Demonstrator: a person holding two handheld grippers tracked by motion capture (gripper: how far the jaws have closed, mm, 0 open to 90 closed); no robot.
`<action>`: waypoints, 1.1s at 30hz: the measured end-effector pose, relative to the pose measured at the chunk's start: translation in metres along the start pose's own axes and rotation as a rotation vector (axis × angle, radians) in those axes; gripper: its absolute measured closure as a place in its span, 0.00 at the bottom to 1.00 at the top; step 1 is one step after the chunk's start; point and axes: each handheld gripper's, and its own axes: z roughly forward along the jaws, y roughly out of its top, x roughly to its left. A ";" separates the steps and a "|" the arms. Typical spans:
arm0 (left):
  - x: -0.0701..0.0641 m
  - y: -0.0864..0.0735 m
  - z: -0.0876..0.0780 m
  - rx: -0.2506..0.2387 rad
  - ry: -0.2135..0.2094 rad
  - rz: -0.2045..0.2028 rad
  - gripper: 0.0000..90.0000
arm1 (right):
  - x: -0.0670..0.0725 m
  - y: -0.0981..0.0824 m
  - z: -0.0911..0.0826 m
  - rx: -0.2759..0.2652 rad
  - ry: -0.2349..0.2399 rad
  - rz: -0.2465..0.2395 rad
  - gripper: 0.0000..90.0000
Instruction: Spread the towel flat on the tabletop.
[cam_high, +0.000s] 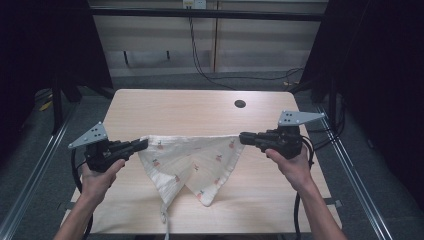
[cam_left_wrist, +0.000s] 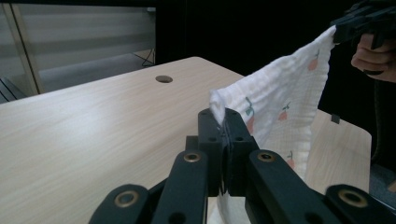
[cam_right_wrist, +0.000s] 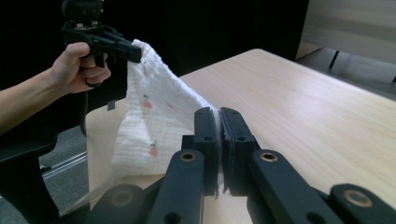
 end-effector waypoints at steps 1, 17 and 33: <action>-0.001 0.005 0.002 -0.003 0.000 0.010 0.98 | 0.000 0.002 -0.001 -0.005 -0.002 -0.002 0.96; -0.009 0.033 0.006 -0.038 -0.012 0.071 0.98 | -0.003 0.018 -0.026 -0.032 -0.051 -0.021 0.96; -0.035 0.045 -0.017 -0.084 -0.044 0.125 0.99 | 0.025 0.028 -0.055 -0.061 -0.046 -0.079 0.96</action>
